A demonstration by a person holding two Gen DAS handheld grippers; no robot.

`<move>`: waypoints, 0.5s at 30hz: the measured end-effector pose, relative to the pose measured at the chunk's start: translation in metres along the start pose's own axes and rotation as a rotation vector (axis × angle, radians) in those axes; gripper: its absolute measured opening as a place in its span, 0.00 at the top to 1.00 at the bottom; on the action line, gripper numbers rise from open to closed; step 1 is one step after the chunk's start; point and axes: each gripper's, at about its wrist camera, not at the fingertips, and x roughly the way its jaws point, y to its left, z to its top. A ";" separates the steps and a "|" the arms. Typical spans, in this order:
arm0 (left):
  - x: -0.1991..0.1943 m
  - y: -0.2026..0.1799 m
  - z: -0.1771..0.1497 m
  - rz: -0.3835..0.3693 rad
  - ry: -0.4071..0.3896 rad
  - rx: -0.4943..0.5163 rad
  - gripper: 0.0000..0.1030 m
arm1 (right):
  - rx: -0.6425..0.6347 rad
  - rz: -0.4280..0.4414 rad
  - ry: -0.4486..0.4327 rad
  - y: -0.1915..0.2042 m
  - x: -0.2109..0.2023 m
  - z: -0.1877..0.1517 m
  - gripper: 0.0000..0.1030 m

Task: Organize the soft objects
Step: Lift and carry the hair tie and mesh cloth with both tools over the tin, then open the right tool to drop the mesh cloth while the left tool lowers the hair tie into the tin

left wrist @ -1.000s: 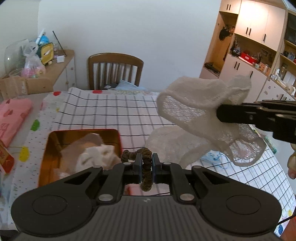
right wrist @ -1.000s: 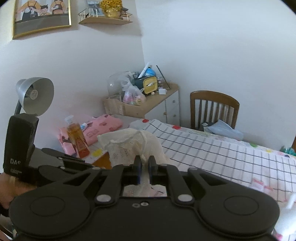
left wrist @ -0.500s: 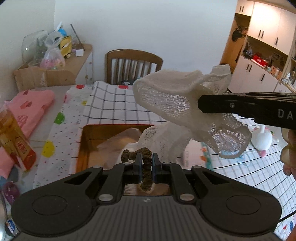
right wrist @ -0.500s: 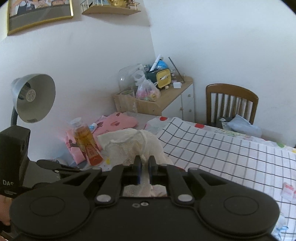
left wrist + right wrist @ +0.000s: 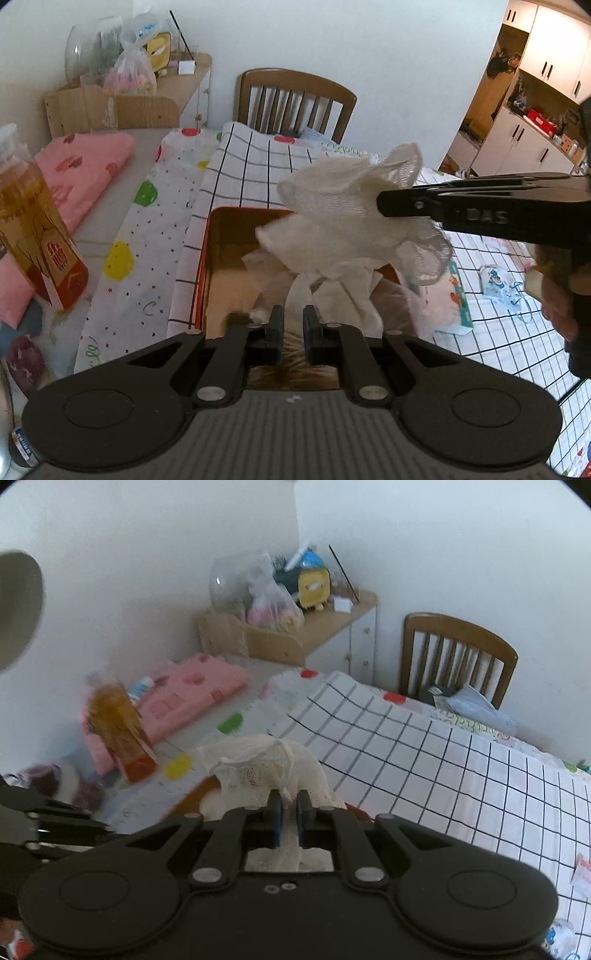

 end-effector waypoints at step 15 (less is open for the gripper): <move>0.023 0.010 -0.008 -0.015 0.046 -0.016 0.90 | -0.075 -0.016 0.172 0.010 0.065 -0.024 0.92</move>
